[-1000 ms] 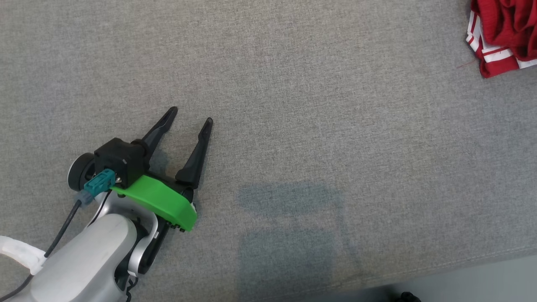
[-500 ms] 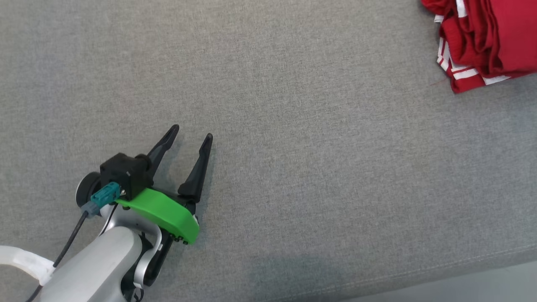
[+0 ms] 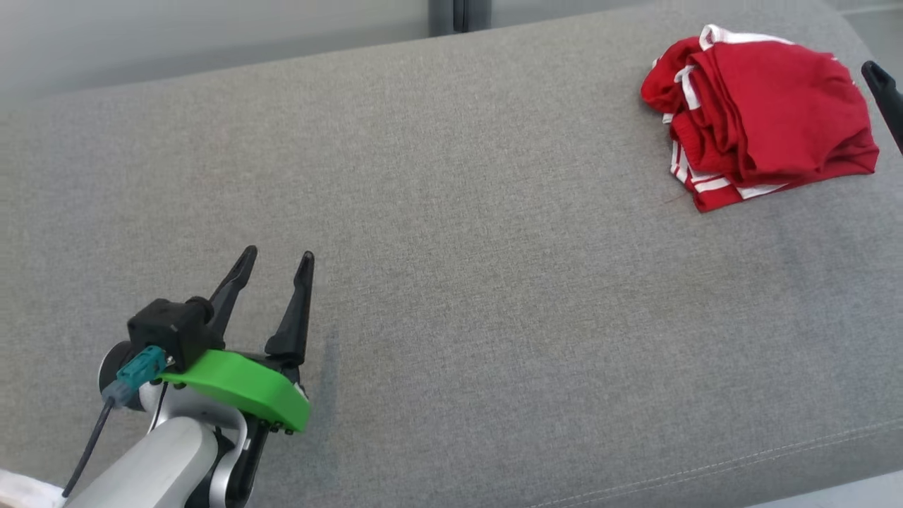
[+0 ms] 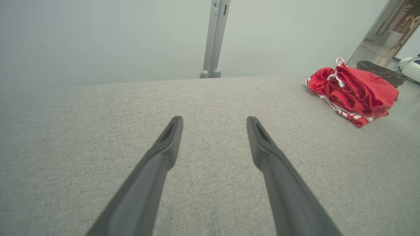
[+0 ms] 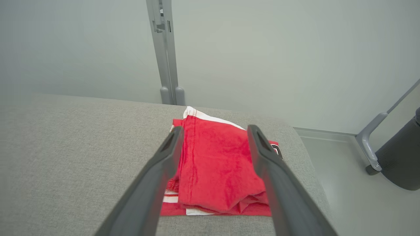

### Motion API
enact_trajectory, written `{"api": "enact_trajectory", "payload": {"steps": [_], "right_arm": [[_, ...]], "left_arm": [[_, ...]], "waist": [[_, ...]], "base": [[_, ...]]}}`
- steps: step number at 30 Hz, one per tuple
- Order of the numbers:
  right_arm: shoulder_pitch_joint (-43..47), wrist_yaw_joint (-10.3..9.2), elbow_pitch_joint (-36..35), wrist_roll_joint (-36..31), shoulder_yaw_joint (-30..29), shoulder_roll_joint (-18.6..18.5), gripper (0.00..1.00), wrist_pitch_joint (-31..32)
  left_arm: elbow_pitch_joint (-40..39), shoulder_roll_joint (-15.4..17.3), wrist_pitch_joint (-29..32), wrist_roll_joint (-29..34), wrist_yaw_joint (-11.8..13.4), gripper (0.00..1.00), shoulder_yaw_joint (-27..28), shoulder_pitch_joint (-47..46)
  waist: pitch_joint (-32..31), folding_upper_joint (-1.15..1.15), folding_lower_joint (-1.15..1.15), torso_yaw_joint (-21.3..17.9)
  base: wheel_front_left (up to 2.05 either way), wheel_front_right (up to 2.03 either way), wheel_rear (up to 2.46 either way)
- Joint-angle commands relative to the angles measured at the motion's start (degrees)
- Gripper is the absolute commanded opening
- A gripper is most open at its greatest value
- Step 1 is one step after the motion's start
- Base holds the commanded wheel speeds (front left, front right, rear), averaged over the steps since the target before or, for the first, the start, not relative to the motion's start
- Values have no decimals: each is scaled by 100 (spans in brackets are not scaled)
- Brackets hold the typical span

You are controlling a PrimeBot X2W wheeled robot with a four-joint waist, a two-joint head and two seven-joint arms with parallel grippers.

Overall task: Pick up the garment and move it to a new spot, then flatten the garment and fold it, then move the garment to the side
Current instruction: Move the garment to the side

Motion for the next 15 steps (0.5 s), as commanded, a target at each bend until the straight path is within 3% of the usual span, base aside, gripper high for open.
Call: {"api": "enact_trajectory", "payload": {"steps": [1, 8, 15], "right_arm": [[252, -8, -202, 46, -219, -39, 100, -39], [1282, -8, -690, -511, -1515, 11, 100, -41], [3124, -7, -1117, -1712, -3683, 740, 100, -42]], "left_arm": [[-74, 52, -59, 6, 63, 100, 106, 154], [-223, 143, -121, 68, 166, 100, 347, 568], [-374, -26, -137, 169, 250, 100, 779, 1053]], "waist": [[-481, 0, 0, 10], [-761, 0, 0, 58], [-1080, 0, 0, 148]], "base": [[0, 0, 0], [0, 0, 0], [0, 0, 0]]}}
